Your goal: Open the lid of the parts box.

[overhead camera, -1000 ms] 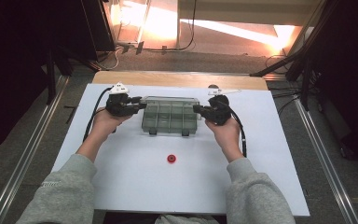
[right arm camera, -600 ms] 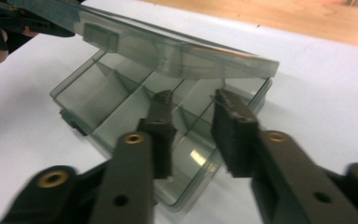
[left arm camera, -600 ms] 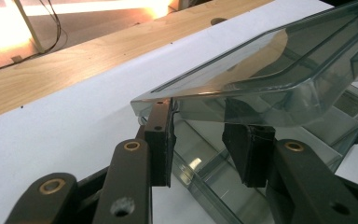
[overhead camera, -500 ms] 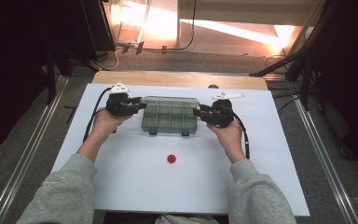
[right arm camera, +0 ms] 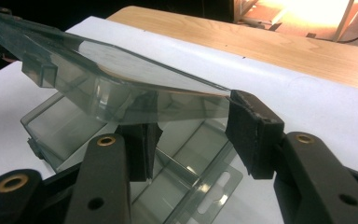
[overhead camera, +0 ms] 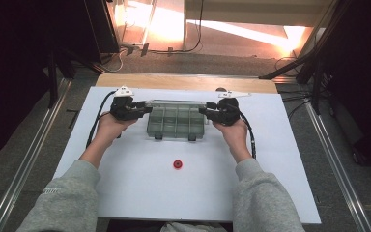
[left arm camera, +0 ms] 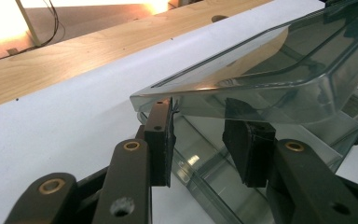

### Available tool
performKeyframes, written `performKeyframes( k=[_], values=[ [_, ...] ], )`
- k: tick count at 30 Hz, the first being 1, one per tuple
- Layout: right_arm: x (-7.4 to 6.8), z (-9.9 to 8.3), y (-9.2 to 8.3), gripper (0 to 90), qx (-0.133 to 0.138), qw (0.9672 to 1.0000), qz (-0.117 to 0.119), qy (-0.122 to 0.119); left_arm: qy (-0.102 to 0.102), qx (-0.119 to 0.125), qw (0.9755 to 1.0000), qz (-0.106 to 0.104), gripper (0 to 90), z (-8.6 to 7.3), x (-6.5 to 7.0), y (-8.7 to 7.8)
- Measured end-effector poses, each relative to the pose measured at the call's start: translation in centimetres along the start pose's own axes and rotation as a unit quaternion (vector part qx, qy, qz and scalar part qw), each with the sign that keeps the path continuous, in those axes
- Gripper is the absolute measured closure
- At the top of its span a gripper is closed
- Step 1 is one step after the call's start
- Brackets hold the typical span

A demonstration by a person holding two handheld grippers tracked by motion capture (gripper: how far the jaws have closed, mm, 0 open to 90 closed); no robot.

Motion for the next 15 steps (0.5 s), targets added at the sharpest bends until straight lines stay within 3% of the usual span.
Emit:
performKeyframes(
  k=[15],
  values=[
    [0.0, 1.1, -0.3, 55.2, 0.017, 0.9998, -0.006, -0.003, -0.011, 0.017, 0.9998, 0.006, 62.3, 1.3, -0.4, -0.6]
  ],
)
Point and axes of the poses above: each handheld gripper's, and its own axes: y roughly forward along the jaws, z roughly out of its top, x roughly to its right, the point moved 7 cm from there along y, roughly forward along the jaws, and after that the axes turned 15 degrees about -x, right-handed, at the moved point
